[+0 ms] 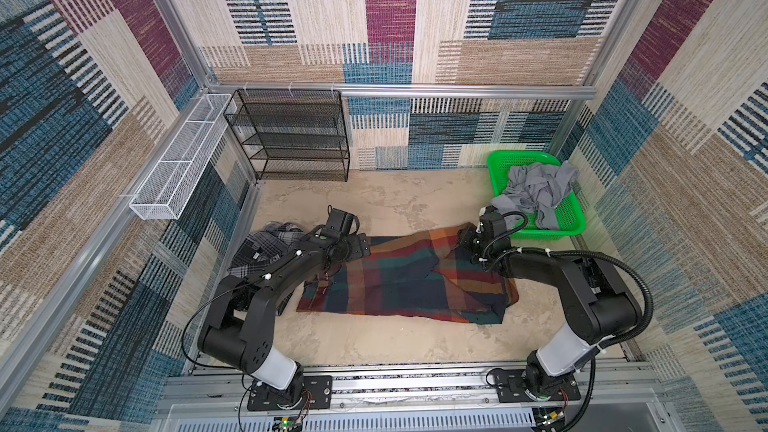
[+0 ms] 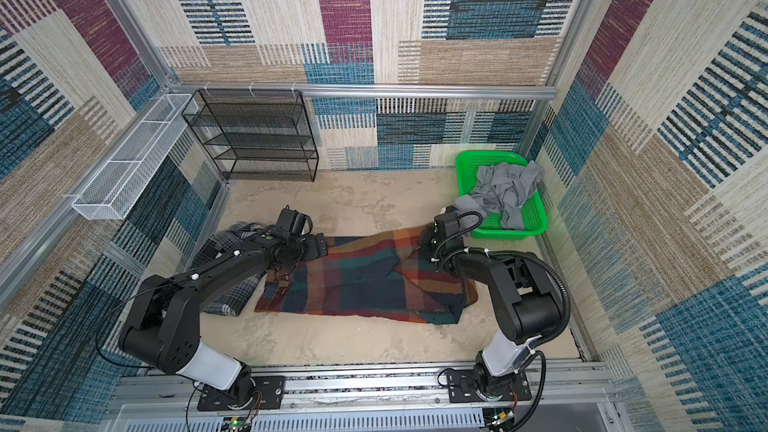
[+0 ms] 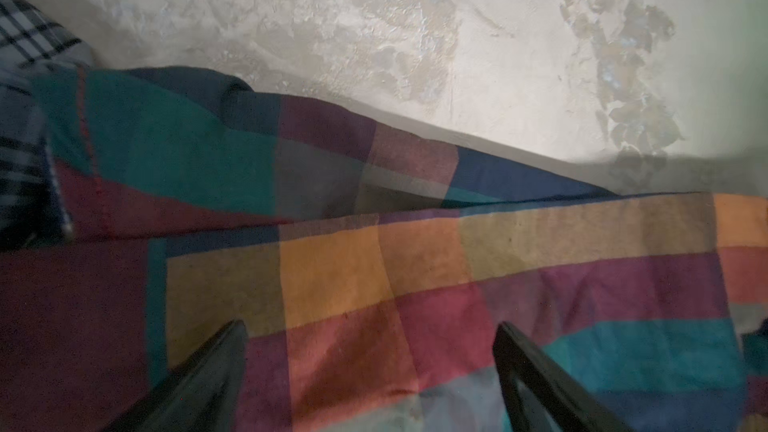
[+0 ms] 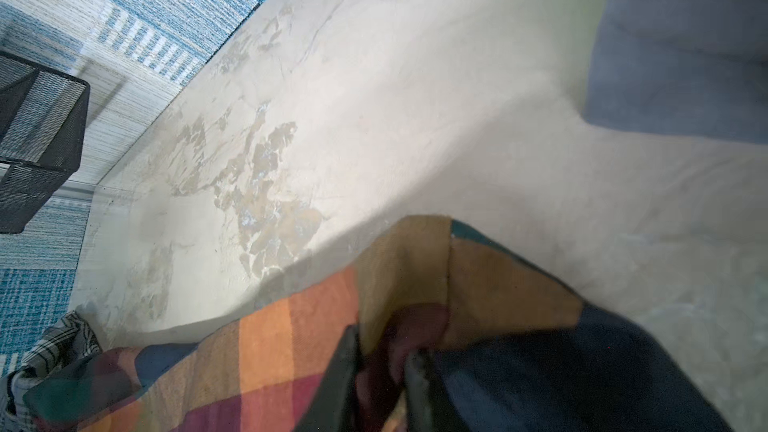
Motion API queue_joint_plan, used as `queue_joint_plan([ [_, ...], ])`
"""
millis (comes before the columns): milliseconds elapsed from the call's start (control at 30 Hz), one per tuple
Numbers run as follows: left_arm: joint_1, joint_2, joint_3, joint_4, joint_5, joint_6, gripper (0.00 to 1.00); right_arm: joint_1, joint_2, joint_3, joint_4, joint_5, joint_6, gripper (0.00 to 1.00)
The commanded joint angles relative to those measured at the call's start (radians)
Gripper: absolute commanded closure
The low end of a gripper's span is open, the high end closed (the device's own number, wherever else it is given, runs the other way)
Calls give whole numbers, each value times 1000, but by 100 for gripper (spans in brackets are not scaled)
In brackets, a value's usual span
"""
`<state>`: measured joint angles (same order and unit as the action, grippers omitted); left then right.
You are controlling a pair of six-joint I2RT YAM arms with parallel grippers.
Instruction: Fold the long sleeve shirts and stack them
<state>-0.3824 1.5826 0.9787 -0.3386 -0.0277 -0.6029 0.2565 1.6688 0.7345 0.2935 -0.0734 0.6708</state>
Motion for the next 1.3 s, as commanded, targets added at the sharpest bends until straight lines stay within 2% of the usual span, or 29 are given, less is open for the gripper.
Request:
queue_joint_plan([
  [0,0,28,-4,34,-12,-29,4,1,-21,-32,100,-24,-4,97],
  [33,0,36,-7,39,-10,-32,4,0,-41,-48,104,-23,0,100],
  [167,1,60,-19,49,-14,-41,4,0,-139,-121,86,-11,11,100],
  [467,1,66,-44,71,-15,-58,4,5,-357,-317,-63,29,162,100],
  [600,0,73,-53,76,-12,-64,4,44,-379,-362,-98,65,195,100],
  [767,1,80,-56,78,-10,-69,4,147,-393,-375,-201,230,307,100],
  [833,2,79,-58,76,-11,-69,4,180,-392,-413,-170,277,349,100],
  [1000,2,69,-60,68,-17,-66,4,186,-390,-366,-257,278,381,100],
  [1033,2,67,-58,66,-20,-65,4,187,-417,-351,-281,270,380,93],
  [1067,2,62,-58,64,-23,-66,4,187,-458,-338,-311,262,387,80],
  [1133,2,59,-57,62,-23,-66,4,186,-541,-314,-398,267,411,63],
  [1167,3,57,-55,61,-22,-65,4,185,-587,-304,-439,278,416,56],
  [1267,4,52,-54,58,-22,-65,4,184,-699,-282,-520,335,410,44],
])
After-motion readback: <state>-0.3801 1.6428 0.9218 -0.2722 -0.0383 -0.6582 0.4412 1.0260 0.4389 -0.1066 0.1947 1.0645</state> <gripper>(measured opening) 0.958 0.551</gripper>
